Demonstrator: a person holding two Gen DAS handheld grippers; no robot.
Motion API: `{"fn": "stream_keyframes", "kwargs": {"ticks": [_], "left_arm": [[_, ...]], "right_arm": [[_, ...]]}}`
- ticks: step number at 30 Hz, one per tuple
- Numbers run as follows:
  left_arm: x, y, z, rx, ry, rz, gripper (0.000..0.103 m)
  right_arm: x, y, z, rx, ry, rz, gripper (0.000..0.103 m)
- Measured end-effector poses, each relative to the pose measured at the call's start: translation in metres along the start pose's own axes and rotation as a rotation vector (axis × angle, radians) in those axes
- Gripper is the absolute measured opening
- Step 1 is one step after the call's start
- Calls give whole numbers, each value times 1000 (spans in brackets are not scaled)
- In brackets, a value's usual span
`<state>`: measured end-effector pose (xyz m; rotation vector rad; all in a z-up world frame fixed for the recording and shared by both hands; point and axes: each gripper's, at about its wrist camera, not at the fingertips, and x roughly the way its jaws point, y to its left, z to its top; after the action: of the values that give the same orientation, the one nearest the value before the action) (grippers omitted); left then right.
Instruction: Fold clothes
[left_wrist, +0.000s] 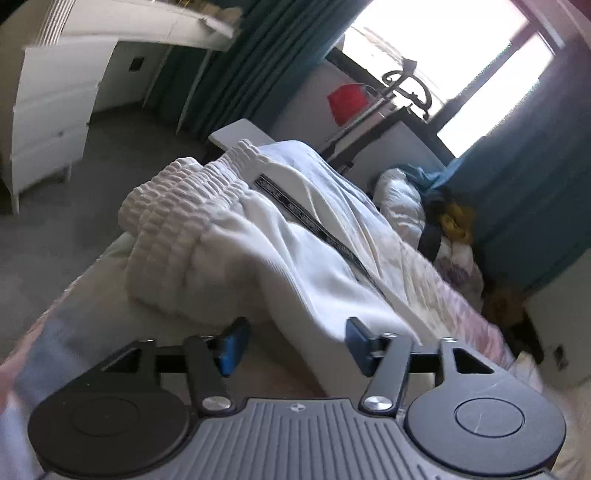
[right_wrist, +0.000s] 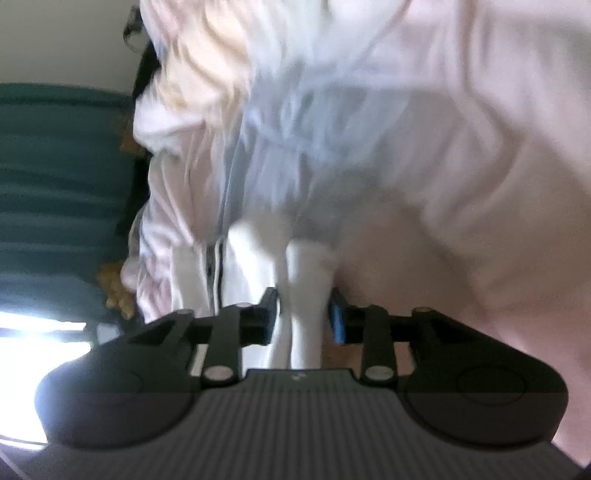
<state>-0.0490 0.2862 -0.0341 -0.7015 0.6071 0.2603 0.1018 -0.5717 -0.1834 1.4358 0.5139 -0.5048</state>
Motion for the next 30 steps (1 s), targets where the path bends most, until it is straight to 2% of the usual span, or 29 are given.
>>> {"fn": "stream_keyframes", "kwargs": {"ticks": [1, 2, 4, 5, 7, 10, 13, 16, 21, 22, 26, 28, 30], "left_arm": [[-4, -12, -4, 37, 19, 24, 62], [-8, -25, -8, 80, 25, 28, 63], [-24, -51, -18, 179, 11, 6, 69], [-31, -66, -22, 237, -10, -4, 74], [-44, -91, -30, 303, -44, -33, 76], [-48, -133, -43, 382, -20, -121, 76], [-26, -183, -68, 525, 19, -144, 76], [4, -228, -103, 644, 99, -205, 76], [65, -281, -179, 904, 226, -279, 76], [76, -286, -192, 945, 243, -287, 76], [113, -274, -223, 997, 281, -303, 74], [131, -268, -239, 1023, 300, -311, 77], [135, -263, -242, 1006, 302, -325, 78]], "right_arm": [[-9, 0, 2, -9, -26, 5, 49], [-16, 2, 4, -27, -50, 17, 53], [-28, 6, 8, -61, -86, 47, 53], [-30, 9, 7, -75, -78, 78, 53], [-34, 15, 5, -102, -55, 133, 53], [-19, 19, 2, -98, 47, 176, 53], [1, 13, 0, -40, 137, 167, 53], [18, 3, 2, 31, 193, 146, 53], [30, -9, 8, 96, 217, 146, 53], [32, -10, 8, 98, 218, 149, 53], [42, -13, 8, 100, 196, 165, 53], [44, -11, 7, 81, 187, 170, 52], [47, -7, 6, 49, 179, 170, 50]]}}
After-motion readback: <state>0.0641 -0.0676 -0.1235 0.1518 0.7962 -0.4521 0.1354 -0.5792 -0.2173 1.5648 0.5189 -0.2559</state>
